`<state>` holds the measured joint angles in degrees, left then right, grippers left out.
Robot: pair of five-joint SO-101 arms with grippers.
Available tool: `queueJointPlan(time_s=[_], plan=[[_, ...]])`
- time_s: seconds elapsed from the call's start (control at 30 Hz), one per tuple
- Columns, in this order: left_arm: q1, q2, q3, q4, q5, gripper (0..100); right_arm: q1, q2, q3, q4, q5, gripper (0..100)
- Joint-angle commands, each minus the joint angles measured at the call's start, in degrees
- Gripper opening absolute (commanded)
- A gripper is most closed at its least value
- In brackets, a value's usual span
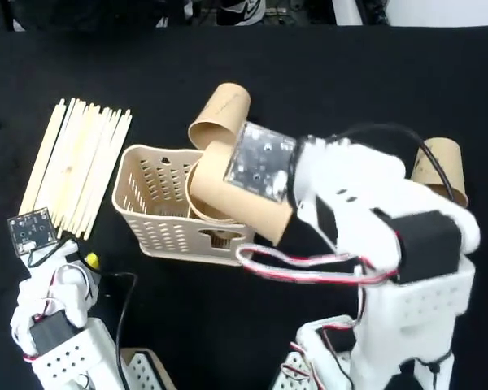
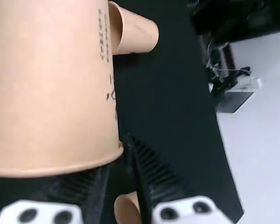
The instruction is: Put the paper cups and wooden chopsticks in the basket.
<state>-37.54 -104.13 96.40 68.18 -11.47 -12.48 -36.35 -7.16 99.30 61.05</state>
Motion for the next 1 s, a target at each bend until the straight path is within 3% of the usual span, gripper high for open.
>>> queueJointPlan(time_s=[0.0,0.1,0.37,0.6,0.97], plan=[[0.6,-0.1,1.0,0.3,-0.4,26,-0.6,-0.2,-0.2,1.9,-0.8,1.5],[0.6,-0.1,1.0,0.3,-0.4,26,-0.6,-0.2,-0.2,1.9,-0.8,3.2],[0.6,-0.1,1.0,0.3,-0.4,26,0.3,-0.4,-0.3,2.0,-0.8,25.0],[0.6,-0.1,1.0,0.3,-0.4,26,-4.8,-0.3,-4.1,1.9,-7.7,25.1],[0.5,-0.1,1.0,0.4,-0.4,26,-10.8,-2.0,-7.9,1.8,-25.6,25.1]])
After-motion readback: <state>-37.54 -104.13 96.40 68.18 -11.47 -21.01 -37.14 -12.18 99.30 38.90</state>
